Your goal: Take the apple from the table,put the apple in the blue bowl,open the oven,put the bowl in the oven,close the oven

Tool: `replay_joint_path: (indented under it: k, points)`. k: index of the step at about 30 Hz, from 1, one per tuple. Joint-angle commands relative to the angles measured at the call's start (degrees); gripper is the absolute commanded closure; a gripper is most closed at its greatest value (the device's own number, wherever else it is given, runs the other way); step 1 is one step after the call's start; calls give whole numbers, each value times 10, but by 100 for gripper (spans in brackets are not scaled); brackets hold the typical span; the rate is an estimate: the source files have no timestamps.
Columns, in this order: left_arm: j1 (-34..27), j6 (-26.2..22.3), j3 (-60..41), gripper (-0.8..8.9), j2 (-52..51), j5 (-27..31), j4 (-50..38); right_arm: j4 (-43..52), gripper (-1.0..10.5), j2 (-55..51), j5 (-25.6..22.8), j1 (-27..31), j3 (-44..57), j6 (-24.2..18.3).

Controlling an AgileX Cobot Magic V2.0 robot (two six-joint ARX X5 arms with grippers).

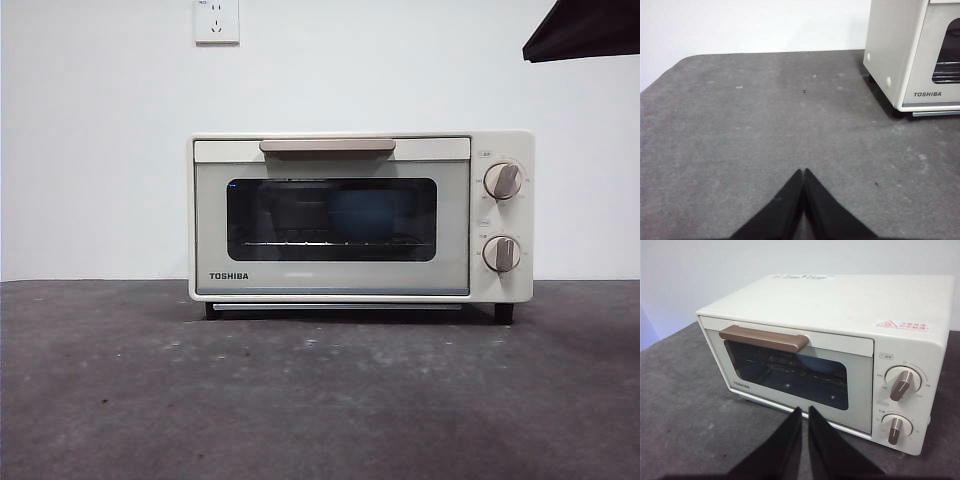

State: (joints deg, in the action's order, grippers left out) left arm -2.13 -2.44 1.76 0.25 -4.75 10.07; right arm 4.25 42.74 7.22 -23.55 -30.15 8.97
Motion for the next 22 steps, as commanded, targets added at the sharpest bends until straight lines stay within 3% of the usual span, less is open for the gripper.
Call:
replay_joint_path:
  k: [1, 16, 22]
  points:
    - [-1, 3, -14, 806, -1, -1, 1, 7, 942, 2, -2, -3, 0, -5]
    - [-1, 3, -14, 806, -1, -1, 2, 5, 942, 0, -2, -3, 0, -7]
    - [-1, 4, -14, 806, -1, -1, 1, -36, 942, -68, -18, 52, 3, -73]
